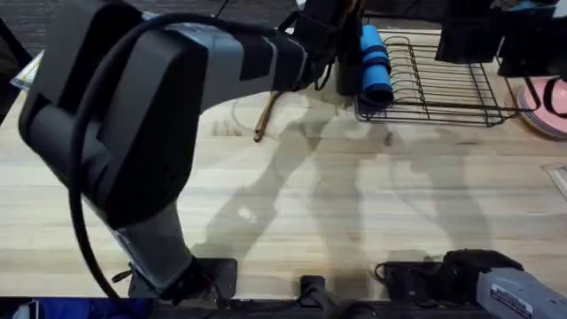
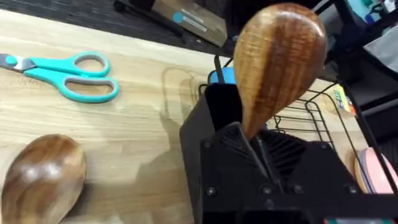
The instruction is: Pick up the spoon on the table one by one and put them onto the rack
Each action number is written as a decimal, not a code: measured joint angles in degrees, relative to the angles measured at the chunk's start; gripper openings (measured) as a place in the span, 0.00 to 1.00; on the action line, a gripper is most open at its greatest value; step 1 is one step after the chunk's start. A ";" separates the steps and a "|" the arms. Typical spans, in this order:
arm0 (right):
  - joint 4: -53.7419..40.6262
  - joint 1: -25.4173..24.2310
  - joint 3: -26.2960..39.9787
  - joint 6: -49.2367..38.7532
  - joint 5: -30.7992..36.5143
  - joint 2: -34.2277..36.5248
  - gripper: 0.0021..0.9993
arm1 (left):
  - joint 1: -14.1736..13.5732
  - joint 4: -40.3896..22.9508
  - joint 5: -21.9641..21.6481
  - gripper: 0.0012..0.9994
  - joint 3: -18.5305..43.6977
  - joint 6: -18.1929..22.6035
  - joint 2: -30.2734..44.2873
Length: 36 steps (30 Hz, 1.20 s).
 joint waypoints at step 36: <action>-0.90 0.00 0.00 0.00 -0.02 0.00 1.00 | 0.88 -13.60 3.26 0.67 0.02 8.26 -9.21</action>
